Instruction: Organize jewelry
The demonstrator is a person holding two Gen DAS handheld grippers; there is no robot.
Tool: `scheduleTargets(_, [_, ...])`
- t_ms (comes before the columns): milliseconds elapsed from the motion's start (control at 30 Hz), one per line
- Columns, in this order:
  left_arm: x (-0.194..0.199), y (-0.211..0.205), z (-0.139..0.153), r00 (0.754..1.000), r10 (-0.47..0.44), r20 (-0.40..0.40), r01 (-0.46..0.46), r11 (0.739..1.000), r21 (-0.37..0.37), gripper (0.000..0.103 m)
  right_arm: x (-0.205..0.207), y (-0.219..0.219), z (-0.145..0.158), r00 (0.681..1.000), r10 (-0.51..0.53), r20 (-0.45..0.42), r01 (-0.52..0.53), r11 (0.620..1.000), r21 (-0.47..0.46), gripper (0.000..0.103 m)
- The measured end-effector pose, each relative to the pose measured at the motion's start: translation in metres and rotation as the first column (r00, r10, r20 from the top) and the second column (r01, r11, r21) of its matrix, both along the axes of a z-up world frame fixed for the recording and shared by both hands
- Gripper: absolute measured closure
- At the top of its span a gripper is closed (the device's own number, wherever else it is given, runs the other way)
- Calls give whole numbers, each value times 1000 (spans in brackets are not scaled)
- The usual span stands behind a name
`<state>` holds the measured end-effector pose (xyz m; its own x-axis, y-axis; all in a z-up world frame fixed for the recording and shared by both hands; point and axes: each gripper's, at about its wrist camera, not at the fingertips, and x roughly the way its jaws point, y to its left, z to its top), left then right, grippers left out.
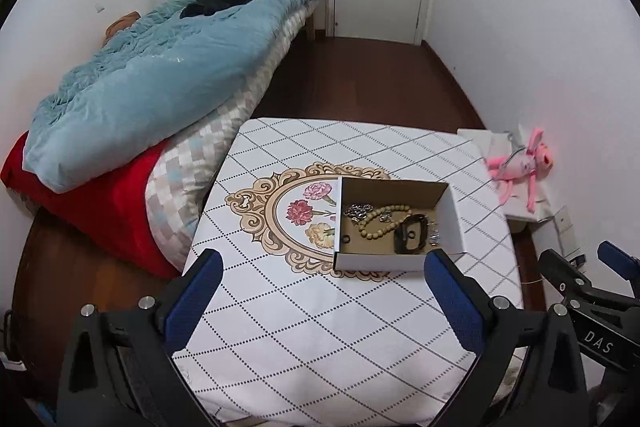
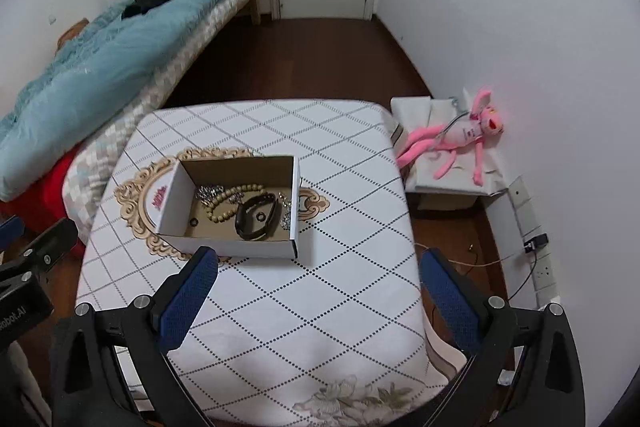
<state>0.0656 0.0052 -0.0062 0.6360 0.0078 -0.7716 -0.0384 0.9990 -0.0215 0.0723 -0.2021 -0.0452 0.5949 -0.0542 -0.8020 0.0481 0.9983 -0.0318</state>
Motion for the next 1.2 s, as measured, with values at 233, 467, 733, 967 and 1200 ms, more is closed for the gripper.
scheduleTargets(233, [-26, 1, 27, 999, -19, 41, 20, 1000, -16, 0, -37, 3, 45, 996, -3, 92, 4, 1000, -2, 0])
scheduleTargets(467, [-41, 2, 42, 997, -25, 72, 27, 1000, -15, 0, -60, 10, 71, 990, 9, 142, -9, 1000, -5, 0])
scheduleTargets(733, [-39, -1, 42, 998, -33, 59, 35, 999, -33, 0, -65, 9, 77, 989, 9, 146, -9, 1000, -1, 0])
scheduleTargets(967, [-23, -8, 37, 999, -30, 42, 31, 999, -23, 0, -52, 4, 76, 990, -11, 144, 12, 1000, -2, 0])
scheduleTargets(1200, [9, -8, 21, 1000, -4, -16, 3, 1000, -17, 0, -20, 0, 62, 994, -24, 104, 25, 1000, -9, 0])
